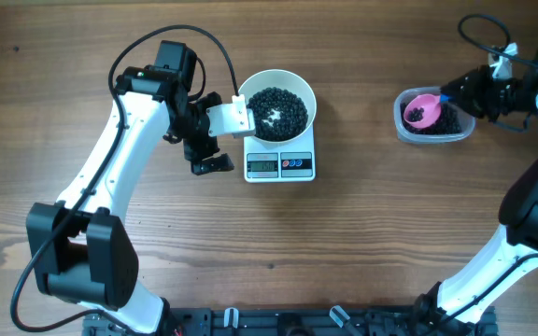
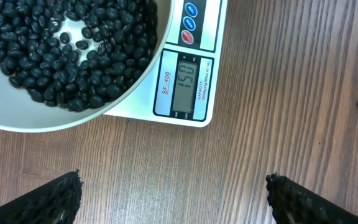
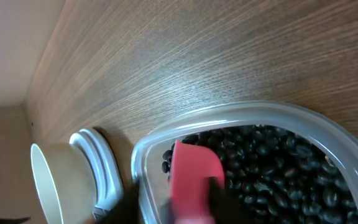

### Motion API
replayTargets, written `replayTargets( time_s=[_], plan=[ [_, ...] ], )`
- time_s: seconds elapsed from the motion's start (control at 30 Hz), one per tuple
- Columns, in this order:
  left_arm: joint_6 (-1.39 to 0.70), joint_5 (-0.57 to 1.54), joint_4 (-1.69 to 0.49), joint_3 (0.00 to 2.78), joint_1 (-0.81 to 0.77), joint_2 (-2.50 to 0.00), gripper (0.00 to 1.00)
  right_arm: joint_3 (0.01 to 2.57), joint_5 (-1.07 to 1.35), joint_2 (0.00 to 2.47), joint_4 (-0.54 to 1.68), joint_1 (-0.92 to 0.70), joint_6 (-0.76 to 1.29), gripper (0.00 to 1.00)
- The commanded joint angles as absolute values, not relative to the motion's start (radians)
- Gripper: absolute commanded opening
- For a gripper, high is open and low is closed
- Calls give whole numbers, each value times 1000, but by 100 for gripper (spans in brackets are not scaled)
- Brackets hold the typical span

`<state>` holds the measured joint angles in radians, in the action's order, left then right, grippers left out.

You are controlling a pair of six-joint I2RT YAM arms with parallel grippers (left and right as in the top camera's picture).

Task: Scoop item into bowl and weigh 150g on scale
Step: 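Tip the beans into the tub and set the scoop down with the right gripper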

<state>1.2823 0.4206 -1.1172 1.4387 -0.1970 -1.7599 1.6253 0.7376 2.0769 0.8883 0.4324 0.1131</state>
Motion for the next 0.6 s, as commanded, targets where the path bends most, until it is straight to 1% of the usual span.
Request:
replayTargets(
  time_s=[0.0,0.03,0.1,0.13,0.2,0.27,0.33,0.37,0.57],
  plan=[
    [1302,444,-1118,1432,-194,-1764,100,1626,725,2089,883,431,142,68],
    [1302,444,-1118,1432,-194,-1764,100,1626,726,2089,883,431,159,69],
    [1302,444,-1118,1432,-194,-1764,100,1626,730,2089,854,432,214,67],
    [1302,444,-1118,1432,-194,-1764,100,1626,740,2088,822,432,224,67],
    [1302,444,-1118,1432,-194,-1764,100,1638,740,2083,794,432,262,72],
    [1302,444,-1118,1432,-194,-1764,100,1653,721,2074,796,432,302,82],
    [1302,444,-1118,1432,-194,-1764,99,1654,683,2058,812,434,351,86],
    [1302,444,-1118,1432,-194,-1764,100,1654,660,2049,826,435,356,100],
    [1302,444,-1118,1432,-194,-1764,100,1654,386,1929,893,450,369,100]
  ],
)
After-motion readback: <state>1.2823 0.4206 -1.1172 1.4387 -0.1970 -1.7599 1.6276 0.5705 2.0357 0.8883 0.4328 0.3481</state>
